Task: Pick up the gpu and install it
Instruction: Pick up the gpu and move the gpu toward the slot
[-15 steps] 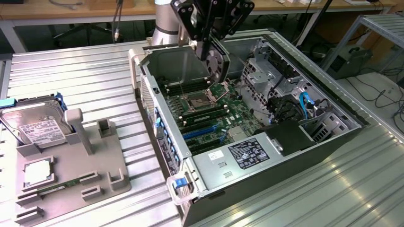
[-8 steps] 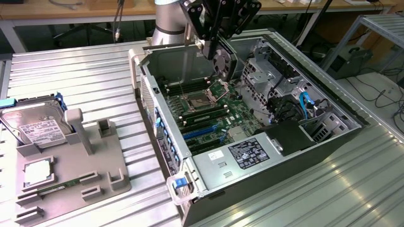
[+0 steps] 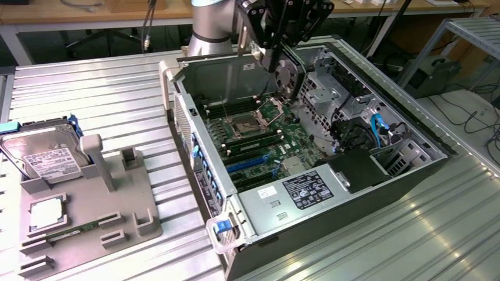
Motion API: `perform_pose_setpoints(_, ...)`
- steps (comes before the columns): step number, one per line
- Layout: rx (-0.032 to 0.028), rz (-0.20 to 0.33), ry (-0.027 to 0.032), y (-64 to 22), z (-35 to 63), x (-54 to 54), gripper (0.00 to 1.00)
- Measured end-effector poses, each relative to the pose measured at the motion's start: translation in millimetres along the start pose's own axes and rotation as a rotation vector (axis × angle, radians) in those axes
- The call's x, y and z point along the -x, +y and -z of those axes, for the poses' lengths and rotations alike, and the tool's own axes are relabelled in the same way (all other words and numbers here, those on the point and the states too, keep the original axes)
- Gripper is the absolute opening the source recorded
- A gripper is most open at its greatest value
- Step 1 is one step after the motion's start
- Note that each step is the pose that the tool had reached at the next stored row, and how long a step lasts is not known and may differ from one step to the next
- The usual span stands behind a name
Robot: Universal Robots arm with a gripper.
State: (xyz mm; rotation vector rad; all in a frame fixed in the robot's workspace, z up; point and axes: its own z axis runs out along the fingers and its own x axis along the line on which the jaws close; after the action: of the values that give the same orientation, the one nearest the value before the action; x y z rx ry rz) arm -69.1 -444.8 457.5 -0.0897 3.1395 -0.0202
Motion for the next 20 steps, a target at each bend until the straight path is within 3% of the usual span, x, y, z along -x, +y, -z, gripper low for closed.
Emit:
perform_pose_setpoints(12,0.0,0.0,0.0001,-1.6,-0.5,27.6,0.28)
perform_pose_setpoints(20,0.0,0.0,0.0,-3.0,-0.9,51.6,0.28)
